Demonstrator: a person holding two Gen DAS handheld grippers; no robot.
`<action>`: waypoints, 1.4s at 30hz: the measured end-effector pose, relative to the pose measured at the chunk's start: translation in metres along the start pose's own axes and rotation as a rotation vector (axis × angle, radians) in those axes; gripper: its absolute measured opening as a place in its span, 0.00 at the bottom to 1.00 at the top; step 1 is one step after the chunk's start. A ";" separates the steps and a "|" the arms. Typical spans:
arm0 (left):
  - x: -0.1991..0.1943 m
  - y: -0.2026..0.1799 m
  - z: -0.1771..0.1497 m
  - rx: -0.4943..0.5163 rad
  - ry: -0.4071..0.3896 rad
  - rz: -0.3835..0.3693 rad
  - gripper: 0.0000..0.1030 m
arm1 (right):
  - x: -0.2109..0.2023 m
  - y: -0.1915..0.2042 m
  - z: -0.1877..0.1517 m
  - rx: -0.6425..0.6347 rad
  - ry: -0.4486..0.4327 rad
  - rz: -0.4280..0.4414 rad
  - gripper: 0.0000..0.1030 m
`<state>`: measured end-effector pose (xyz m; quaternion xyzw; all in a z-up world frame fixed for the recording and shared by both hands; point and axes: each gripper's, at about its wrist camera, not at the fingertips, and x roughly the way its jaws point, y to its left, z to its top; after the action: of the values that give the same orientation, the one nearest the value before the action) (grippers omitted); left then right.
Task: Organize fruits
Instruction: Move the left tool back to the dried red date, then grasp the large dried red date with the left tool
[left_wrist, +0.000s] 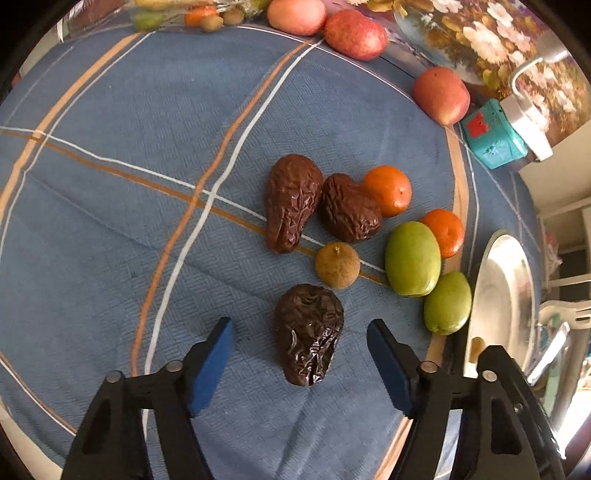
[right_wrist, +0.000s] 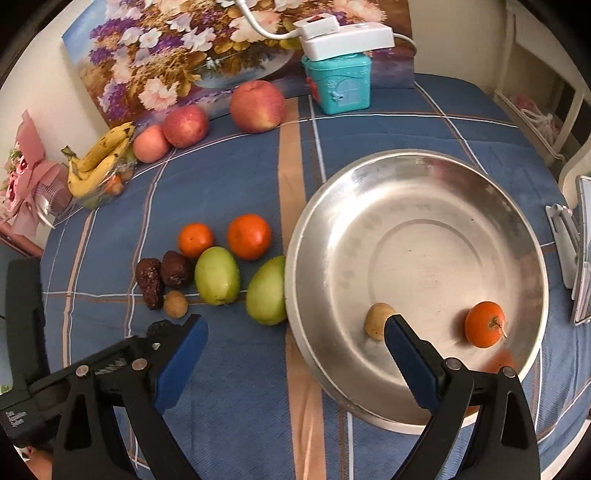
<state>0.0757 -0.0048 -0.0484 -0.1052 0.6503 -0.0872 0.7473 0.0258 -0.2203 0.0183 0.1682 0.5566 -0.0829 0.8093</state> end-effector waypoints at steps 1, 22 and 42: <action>0.000 -0.002 -0.001 0.006 -0.003 0.015 0.69 | 0.000 0.001 -0.001 -0.002 0.002 0.003 0.94; -0.020 -0.028 -0.011 -0.016 -0.099 -0.011 0.37 | -0.015 -0.004 -0.001 0.041 -0.045 0.050 0.94; -0.041 0.029 0.028 -0.174 -0.200 -0.063 0.37 | 0.005 0.049 0.022 -0.146 -0.059 0.118 0.93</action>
<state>0.0974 0.0353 -0.0135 -0.1984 0.5742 -0.0430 0.7932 0.0621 -0.1827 0.0292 0.1387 0.5262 0.0011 0.8390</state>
